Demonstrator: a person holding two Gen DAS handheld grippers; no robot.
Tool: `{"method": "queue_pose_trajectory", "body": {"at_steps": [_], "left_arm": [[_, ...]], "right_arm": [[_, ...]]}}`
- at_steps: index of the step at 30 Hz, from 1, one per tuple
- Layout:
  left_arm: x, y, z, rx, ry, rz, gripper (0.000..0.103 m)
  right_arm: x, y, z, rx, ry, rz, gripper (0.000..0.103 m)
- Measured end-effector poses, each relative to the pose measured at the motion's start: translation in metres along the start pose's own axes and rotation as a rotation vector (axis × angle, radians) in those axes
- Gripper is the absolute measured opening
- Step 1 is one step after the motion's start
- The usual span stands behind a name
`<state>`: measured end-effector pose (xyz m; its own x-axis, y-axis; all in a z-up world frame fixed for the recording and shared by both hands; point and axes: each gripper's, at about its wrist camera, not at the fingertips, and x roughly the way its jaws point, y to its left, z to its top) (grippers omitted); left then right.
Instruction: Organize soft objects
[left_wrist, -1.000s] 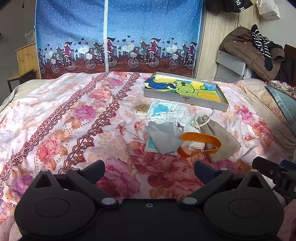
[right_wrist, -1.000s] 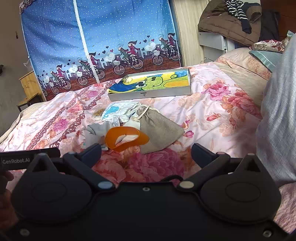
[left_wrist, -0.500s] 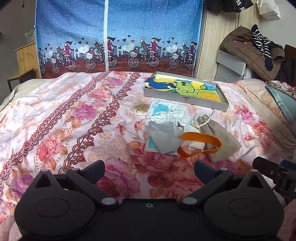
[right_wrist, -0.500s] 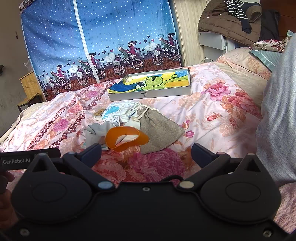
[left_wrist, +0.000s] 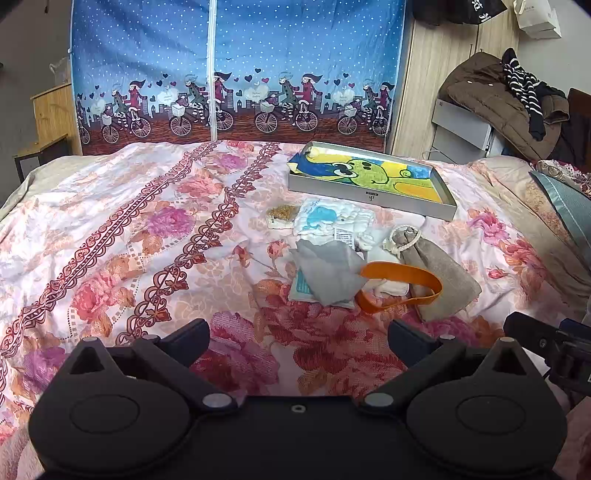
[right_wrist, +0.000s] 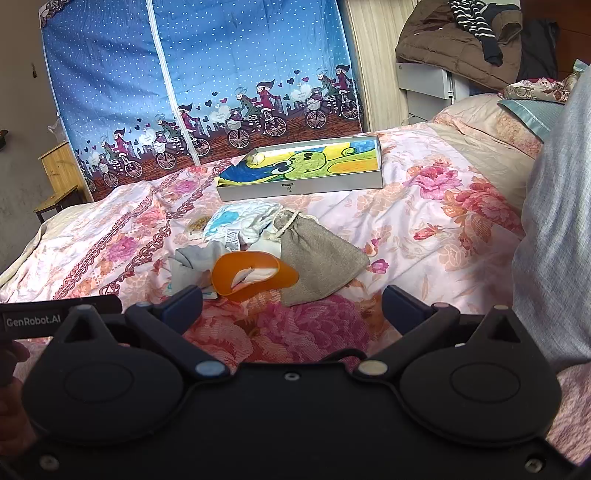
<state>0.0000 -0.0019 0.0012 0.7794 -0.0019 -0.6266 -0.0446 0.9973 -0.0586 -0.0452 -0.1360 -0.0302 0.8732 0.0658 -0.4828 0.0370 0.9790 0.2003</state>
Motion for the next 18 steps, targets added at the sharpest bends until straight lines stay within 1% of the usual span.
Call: {"method": "queue_pose_trajectory", "body": {"at_steps": [18], "left_arm": [[-0.0026, -0.005, -0.0046, -0.005, 0.01, -0.004, 0.102]], "right_arm": [[-0.0001, 0.0014, -0.0004, -0.003, -0.001, 0.0, 0.103]]}}
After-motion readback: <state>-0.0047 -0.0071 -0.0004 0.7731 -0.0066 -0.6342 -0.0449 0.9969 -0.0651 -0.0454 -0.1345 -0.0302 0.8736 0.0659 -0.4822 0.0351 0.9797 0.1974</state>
